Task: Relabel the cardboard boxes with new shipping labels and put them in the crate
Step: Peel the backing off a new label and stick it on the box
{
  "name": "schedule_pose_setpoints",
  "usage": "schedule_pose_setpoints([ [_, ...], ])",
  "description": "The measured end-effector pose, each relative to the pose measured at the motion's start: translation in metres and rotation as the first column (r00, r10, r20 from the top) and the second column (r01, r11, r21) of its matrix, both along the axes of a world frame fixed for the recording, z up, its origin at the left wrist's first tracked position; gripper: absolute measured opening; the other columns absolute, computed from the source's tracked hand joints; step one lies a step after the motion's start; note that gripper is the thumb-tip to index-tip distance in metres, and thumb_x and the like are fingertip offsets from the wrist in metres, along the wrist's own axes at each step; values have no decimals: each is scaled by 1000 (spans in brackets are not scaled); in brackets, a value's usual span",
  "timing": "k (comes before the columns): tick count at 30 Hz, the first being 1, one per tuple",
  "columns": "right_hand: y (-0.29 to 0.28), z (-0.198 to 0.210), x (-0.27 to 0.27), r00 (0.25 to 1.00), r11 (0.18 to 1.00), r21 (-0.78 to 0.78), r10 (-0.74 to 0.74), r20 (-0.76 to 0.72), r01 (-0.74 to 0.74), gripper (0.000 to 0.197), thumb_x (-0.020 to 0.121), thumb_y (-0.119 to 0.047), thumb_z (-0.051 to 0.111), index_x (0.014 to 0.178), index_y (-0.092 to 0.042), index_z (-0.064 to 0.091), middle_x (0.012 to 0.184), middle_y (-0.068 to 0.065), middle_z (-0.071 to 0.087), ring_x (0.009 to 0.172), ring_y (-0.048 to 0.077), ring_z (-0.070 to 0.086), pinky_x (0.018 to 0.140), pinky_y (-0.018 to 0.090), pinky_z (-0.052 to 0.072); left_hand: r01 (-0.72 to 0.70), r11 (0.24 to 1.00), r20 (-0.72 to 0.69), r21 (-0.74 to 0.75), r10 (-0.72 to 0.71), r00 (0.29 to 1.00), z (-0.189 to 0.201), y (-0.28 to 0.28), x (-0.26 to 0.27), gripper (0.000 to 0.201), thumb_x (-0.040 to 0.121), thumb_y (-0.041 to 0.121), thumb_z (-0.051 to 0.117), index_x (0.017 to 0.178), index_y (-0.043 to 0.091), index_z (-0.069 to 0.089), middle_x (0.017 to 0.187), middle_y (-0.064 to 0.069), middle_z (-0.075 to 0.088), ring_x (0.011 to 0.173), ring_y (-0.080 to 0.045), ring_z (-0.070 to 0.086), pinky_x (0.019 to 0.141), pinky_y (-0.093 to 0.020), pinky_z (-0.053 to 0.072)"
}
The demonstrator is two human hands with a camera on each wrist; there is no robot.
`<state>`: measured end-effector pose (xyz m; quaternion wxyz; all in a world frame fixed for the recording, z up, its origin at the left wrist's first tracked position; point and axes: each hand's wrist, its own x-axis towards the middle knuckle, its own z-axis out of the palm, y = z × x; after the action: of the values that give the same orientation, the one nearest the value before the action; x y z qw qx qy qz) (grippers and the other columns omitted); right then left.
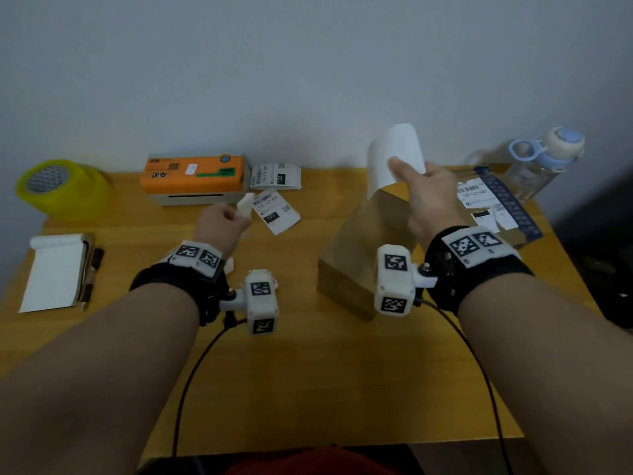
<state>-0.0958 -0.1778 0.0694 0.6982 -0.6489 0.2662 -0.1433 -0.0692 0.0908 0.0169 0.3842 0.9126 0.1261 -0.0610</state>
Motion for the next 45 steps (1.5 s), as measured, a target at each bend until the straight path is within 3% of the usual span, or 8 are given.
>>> schedule_pose_setpoints([
  [7, 34, -13, -8, 982, 983, 31, 184, -42, -183, 15, 85, -24, 69, 96, -15, 64, 92, 5, 69, 82, 18, 65, 66, 27, 58, 310, 891, -55, 332, -310, 949, -11, -8, 1, 17, 88, 22, 59, 97, 7, 57, 90, -9, 58, 81, -25, 54, 67, -33, 41],
  [16, 45, -38, -20, 964, 963, 100, 259, -64, -252, 10, 85, -21, 69, 92, -15, 65, 84, 2, 69, 65, 8, 67, 60, 25, 56, 458, 793, -357, 401, -326, 876, -60, -3, -25, 38, 86, 35, 63, 110, 7, 56, 108, -12, 62, 95, -28, 57, 75, -33, 43],
  [23, 44, -27, -12, 966, 965, 70, 257, -36, -254, 22, 87, -21, 67, 106, -12, 61, 93, 3, 68, 77, 12, 66, 65, 26, 55, 259, 927, 85, 271, -291, 953, -32, -20, -3, 60, 85, 55, 55, 125, 10, 50, 126, -10, 51, 115, -25, 48, 98, -38, 42],
  [27, 45, -10, -1, 980, 979, 20, 201, -10, -201, 42, 88, -23, 64, 126, -19, 46, 116, 1, 56, 97, 13, 57, 72, 27, 52, 292, 921, 390, 258, -376, 840, 20, -52, 8, 71, 75, 62, 61, 124, 13, 46, 122, -8, 47, 113, -23, 45, 98, -39, 39],
  [32, 32, 11, 3, 990, 986, 90, 141, 1, -140, 44, 90, -23, 60, 128, -23, 39, 123, 7, 53, 106, 21, 56, 83, 35, 52, 364, 701, 352, 614, -655, 669, 47, -79, 1, 76, 65, 63, 64, 121, 17, 44, 123, -9, 40, 110, -27, 39, 92, -38, 28],
  [36, 9, 22, 0, 992, 986, 107, 130, 6, -130, 43, 91, -23, 57, 129, -25, 37, 122, 1, 52, 95, 9, 54, 65, 20, 42, 277, 719, 442, 637, -635, 634, 51, -86, 2, 44, 74, 36, 66, 110, 14, 52, 117, -11, 45, 107, -31, 42, 90, -36, 22],
  [42, -16, 21, -1, 991, 987, 100, 130, -31, -127, 47, 88, -26, 60, 129, -26, 38, 120, 0, 55, 114, 20, 52, 97, 36, 42, 216, 724, 544, 655, -650, 530, 58, -99, 3, 20, 78, 32, 54, 90, 18, 62, 103, -8, 56, 99, -29, 49, 83, -34, 23],
  [45, -26, 19, -3, 987, 979, 146, 151, -58, -141, 51, 89, -27, 59, 134, -26, 36, 110, -4, 55, 107, 16, 52, 80, 28, 42, 213, 735, 556, 644, -640, 530, 60, -109, -1, 24, 75, 34, 55, 92, 19, 61, 101, -7, 57, 96, -28, 52, 82, -34, 23],
])
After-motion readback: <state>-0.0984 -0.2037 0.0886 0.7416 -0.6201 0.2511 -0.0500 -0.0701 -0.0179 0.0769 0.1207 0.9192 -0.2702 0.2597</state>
